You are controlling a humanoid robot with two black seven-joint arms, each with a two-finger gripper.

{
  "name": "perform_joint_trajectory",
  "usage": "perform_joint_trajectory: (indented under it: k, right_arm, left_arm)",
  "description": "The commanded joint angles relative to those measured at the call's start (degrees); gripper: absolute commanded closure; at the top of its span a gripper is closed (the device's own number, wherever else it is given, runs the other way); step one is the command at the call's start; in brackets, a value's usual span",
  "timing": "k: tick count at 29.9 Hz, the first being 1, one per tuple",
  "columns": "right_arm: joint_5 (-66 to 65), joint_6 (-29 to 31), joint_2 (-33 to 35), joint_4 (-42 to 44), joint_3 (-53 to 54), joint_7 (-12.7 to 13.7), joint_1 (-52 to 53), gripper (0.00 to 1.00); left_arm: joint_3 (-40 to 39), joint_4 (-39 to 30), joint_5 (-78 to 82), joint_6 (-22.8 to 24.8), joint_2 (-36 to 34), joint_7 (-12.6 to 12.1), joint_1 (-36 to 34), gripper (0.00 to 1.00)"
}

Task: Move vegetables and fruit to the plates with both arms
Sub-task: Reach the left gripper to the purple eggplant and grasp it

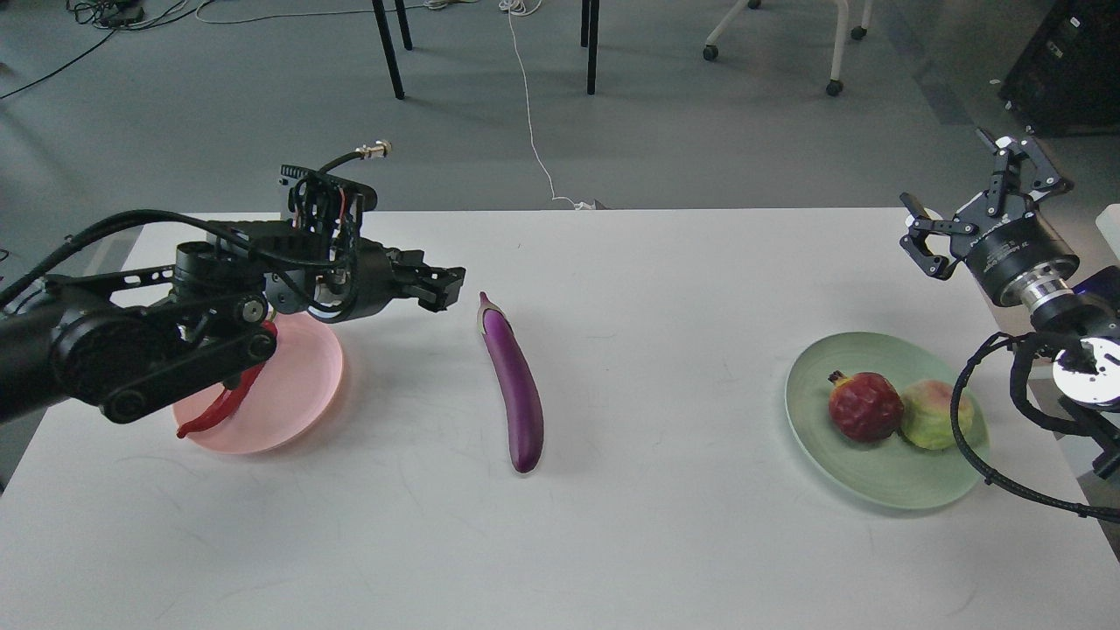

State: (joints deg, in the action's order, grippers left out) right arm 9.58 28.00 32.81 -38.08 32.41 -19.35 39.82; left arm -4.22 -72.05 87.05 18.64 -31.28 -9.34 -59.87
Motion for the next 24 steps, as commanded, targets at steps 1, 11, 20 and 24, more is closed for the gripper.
perform_joint_trajectory:
  k: [1, 11, 20, 24]
  right_arm:
    - [0.0, 0.0, 0.2, -0.7, 0.1, 0.0, 0.1, 0.01]
    - [-0.1, 0.0, 2.8, -2.8, -0.2, 0.0, 0.3, 0.01]
    - [-0.1, 0.0, 2.8, -3.0, -0.4, 0.0, 0.3, 0.01]
    - [-0.1, 0.0, 2.8, -3.0, -0.5, 0.0, 0.2, 0.01]
  left_arm:
    - [1.5, 0.0, 0.0, 0.3, 1.0, -0.8, 0.6, 0.40]
    - [5.4, 1.6, -0.6, 1.3, 9.2, -0.9, 0.9, 0.35]
    - [6.2, 4.1, -0.5, 1.5, 10.7, -0.9, 1.0, 0.35]
    - [6.2, 4.1, -0.7, 1.5, 10.7, -0.9, 1.0, 0.30]
